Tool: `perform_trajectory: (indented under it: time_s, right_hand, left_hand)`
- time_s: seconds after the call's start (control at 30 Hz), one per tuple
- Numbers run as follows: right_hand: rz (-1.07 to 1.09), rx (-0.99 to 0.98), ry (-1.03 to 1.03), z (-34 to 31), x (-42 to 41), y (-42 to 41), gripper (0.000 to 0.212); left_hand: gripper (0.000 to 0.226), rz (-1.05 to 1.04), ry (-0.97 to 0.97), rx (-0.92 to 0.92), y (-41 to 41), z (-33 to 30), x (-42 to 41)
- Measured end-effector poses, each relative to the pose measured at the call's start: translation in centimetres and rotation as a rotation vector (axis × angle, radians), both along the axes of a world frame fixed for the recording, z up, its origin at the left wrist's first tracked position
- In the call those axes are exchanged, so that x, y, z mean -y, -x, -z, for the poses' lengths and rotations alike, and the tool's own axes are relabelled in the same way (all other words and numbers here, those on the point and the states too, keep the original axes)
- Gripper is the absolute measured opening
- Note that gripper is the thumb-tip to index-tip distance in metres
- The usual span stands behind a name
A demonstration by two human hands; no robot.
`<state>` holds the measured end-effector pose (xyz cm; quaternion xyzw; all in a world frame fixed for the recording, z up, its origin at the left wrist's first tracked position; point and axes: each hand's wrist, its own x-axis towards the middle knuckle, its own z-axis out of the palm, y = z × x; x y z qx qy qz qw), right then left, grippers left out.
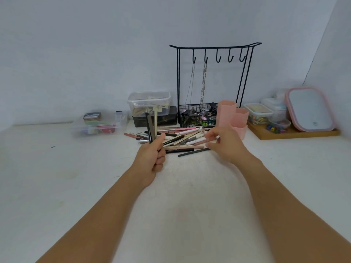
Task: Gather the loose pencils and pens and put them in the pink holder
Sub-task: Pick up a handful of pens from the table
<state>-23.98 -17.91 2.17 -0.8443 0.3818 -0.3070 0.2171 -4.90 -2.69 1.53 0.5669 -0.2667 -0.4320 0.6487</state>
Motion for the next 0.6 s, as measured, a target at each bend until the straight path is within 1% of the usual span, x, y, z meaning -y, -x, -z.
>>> perform_trajectory:
  time_s: [0.1, 0.2, 0.43, 0.6]
  right_hand:
    - [-0.044, -0.103, -0.020, 0.83, 0.12, -0.07, 0.019]
    - [-0.073, -0.171, -0.033, 0.96, -0.06, -0.35, 0.019]
    - [-0.095, -0.203, 0.009, 1.03, 0.06, -0.50, 0.013]
    - [-0.116, -0.274, -0.016, 0.97, 0.02, -0.49, 0.017]
  left_hand:
    - [0.042, -0.026, -0.001, -0.008, -0.13, 0.00, 0.05]
    - [0.037, -0.031, -0.004, 0.027, -0.06, 0.06, 0.10]
    - [0.031, -0.026, 0.001, 0.034, 0.08, 0.17, 0.20]
    - [0.032, -0.010, 0.000, 0.042, 0.21, 0.07, 0.26]
